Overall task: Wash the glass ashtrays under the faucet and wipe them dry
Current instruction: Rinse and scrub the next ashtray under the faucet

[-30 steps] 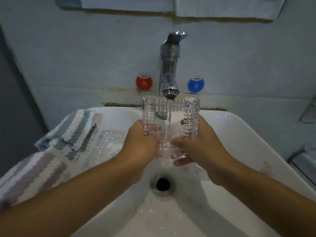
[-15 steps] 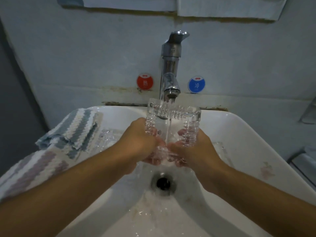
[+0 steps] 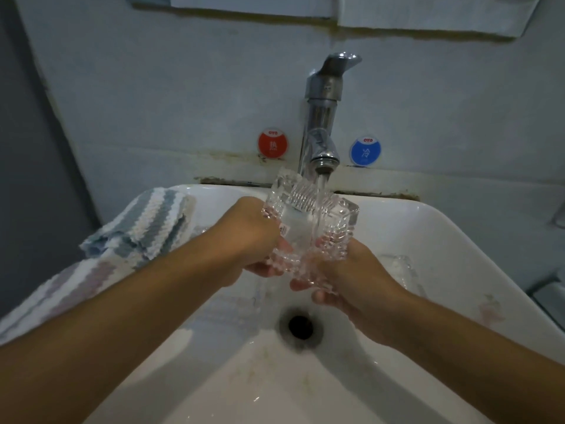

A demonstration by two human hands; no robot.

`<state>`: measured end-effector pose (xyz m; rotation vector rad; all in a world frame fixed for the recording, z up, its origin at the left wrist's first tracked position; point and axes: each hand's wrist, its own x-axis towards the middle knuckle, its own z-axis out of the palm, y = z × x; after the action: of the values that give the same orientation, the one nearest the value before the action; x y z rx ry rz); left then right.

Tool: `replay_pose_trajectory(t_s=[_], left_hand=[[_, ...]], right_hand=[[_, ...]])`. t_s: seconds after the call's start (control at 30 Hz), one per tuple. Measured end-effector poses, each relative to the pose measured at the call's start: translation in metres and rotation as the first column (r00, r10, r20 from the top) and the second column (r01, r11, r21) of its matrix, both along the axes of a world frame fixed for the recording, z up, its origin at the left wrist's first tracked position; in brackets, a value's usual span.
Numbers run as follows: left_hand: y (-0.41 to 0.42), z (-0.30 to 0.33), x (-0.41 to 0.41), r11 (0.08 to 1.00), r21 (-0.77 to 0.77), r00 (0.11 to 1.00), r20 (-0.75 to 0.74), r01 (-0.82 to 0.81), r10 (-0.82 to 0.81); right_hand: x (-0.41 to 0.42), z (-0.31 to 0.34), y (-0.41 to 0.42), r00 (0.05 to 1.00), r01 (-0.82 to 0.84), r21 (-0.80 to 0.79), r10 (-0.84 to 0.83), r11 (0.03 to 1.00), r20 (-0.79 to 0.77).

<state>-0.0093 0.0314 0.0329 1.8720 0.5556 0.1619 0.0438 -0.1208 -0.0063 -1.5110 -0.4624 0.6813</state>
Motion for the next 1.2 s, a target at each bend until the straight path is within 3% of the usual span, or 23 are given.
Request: replay_pose_trajectory(t_s=[0.13,0.27,0.57,0.7,0.83,0.93,1.2], left_hand=[[0.000,-0.003,0.000,1.000,-0.005,0.999,-0.035,0.015,-0.015],[0.004,-0.003,0.001,0.999,0.045,1.000,-0.016,-0.004,0.004],[0.004,-0.002,0.001,0.999,0.039,0.997,-0.070,0.023,-0.020],[-0.001,-0.005,0.001,0.998,0.021,0.992,-0.120,0.052,-0.049],[0.003,-0.007,0.004,0.999,0.044,0.993,-0.113,0.021,-0.016],[0.005,-0.006,0.005,0.998,0.053,0.995,-0.097,0.015,-0.010],[0.000,-0.009,0.004,0.999,0.034,0.998,-0.063,0.001,0.001]], right_hand=[[0.001,-0.002,-0.001,0.999,-0.001,-0.011,0.000,1.000,-0.045],[0.006,0.000,0.001,0.989,-0.032,0.076,0.042,0.997,-0.142],[-0.003,0.002,0.002,0.994,0.031,-0.096,-0.020,0.995,0.111],[0.002,-0.005,0.001,0.986,0.166,-0.156,-0.158,0.974,0.059],[0.007,-0.001,-0.002,1.000,0.000,-0.125,0.000,0.992,-0.001],[0.007,0.005,-0.003,0.999,-0.027,-0.086,0.023,0.996,-0.048],[0.007,0.004,-0.001,0.997,0.067,-0.209,-0.058,0.975,0.049]])
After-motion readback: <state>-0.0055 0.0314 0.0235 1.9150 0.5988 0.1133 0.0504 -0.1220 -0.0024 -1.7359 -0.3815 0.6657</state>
